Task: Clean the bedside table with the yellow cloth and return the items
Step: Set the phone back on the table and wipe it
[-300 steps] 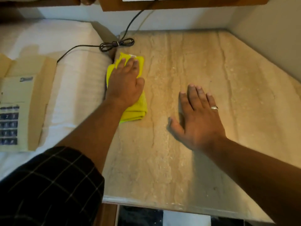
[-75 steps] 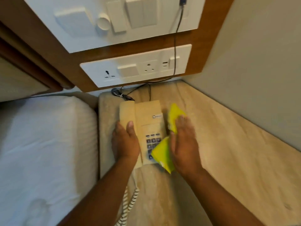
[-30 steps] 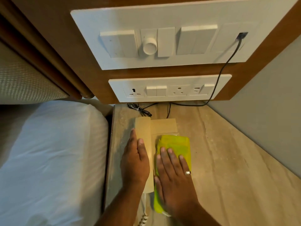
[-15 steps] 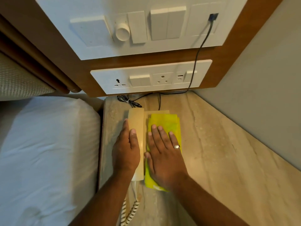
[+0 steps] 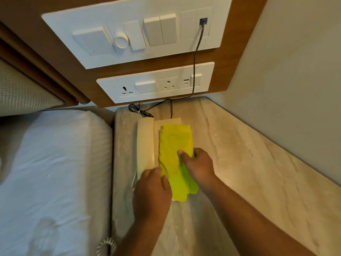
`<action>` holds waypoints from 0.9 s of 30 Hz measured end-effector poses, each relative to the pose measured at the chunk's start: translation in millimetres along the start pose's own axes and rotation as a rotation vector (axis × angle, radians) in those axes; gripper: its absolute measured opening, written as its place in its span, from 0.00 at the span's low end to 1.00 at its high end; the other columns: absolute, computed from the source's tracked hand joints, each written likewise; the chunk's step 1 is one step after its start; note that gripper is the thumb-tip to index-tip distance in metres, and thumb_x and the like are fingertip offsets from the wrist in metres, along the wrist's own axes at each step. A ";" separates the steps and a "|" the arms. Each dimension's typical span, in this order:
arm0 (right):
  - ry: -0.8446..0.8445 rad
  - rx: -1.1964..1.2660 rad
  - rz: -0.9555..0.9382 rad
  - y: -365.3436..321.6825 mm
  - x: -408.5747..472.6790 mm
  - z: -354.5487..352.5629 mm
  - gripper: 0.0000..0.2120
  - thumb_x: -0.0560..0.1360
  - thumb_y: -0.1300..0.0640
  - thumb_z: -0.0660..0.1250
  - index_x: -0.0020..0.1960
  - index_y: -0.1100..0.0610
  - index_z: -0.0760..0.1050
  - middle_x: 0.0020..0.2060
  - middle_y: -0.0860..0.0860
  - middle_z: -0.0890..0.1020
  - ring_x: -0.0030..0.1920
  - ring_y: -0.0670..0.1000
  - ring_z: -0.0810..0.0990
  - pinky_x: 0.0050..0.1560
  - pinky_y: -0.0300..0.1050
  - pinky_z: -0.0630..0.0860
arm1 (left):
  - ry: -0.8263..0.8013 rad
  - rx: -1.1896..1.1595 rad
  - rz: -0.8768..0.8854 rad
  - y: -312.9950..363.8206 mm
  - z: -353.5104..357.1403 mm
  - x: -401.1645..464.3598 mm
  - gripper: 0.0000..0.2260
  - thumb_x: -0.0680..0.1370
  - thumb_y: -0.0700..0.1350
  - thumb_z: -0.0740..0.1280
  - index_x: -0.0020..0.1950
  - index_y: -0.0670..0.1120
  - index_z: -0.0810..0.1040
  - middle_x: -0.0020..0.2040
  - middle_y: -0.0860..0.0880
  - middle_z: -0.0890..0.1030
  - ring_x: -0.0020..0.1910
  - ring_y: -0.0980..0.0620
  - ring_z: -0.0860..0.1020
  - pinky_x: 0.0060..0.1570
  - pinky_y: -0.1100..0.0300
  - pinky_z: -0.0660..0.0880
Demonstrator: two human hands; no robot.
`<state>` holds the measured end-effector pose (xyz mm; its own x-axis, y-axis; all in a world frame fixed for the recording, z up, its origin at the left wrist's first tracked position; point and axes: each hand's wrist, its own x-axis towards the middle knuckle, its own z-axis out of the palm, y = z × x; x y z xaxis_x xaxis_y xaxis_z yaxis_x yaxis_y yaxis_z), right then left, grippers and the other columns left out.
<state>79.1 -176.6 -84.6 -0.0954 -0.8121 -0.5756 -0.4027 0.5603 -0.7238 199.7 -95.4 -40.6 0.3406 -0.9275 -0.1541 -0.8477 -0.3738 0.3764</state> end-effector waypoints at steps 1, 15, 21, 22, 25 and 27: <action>0.025 0.050 -0.010 5.1 -5.0 3.9 0.13 0.75 0.43 0.68 0.47 0.53 0.75 0.40 0.49 0.78 0.46 0.56 0.79 0.41 0.43 0.68 | -0.071 0.021 -0.091 3.5 3.3 -7.5 0.14 0.77 0.49 0.67 0.61 0.46 0.78 0.55 0.44 0.80 0.52 0.41 0.79 0.48 0.51 0.75; 0.245 0.251 -0.227 50.0 -44.8 -109.3 0.07 0.77 0.58 0.67 0.51 0.47 0.73 0.44 0.39 0.79 0.43 0.34 0.76 0.42 0.32 0.70 | -0.253 -0.544 -0.265 87.3 42.5 -41.3 0.07 0.73 0.45 0.72 0.39 0.48 0.75 0.37 0.52 0.78 0.39 0.51 0.76 0.35 0.64 0.67; 0.204 -0.363 -0.044 108.8 -32.4 -185.7 0.21 0.78 0.53 0.66 0.69 0.58 0.70 0.60 0.57 0.77 0.60 0.59 0.75 0.56 0.48 0.72 | -0.500 -0.668 -0.348 144.0 116.2 -89.0 0.09 0.74 0.44 0.73 0.42 0.50 0.73 0.41 0.47 0.82 0.41 0.46 0.81 0.44 0.57 0.78; 0.183 -0.491 -0.013 115.5 -32.8 -188.1 0.24 0.78 0.51 0.65 0.72 0.58 0.67 0.61 0.59 0.74 0.60 0.61 0.74 0.56 0.50 0.72 | -0.538 -0.691 -0.378 146.1 124.4 -95.0 0.09 0.74 0.43 0.73 0.43 0.50 0.73 0.44 0.45 0.82 0.43 0.43 0.82 0.46 0.50 0.80; 0.228 -0.696 -0.042 125.7 -37.5 -182.5 0.27 0.79 0.49 0.63 0.73 0.60 0.63 0.61 0.60 0.71 0.57 0.63 0.73 0.52 0.52 0.73 | -0.553 -0.690 -0.400 141.7 137.3 -102.9 0.10 0.74 0.42 0.73 0.44 0.53 0.72 0.48 0.43 0.83 0.44 0.44 0.82 0.46 0.43 0.81; 0.292 -0.759 -0.048 124.0 -42.5 -174.7 0.28 0.80 0.48 0.62 0.74 0.60 0.62 0.61 0.60 0.71 0.58 0.63 0.72 0.52 0.53 0.73 | -0.560 -0.674 -0.375 135.6 137.1 -100.3 0.10 0.74 0.42 0.73 0.46 0.52 0.73 0.48 0.42 0.83 0.45 0.42 0.82 0.46 0.42 0.81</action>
<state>-125.8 -101.0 -83.5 -0.2535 -0.9011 -0.3519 -0.9098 0.3457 -0.2298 -5.2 -52.7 -99.4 0.1503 -0.6761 -0.7213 -0.2502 -0.7319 0.6338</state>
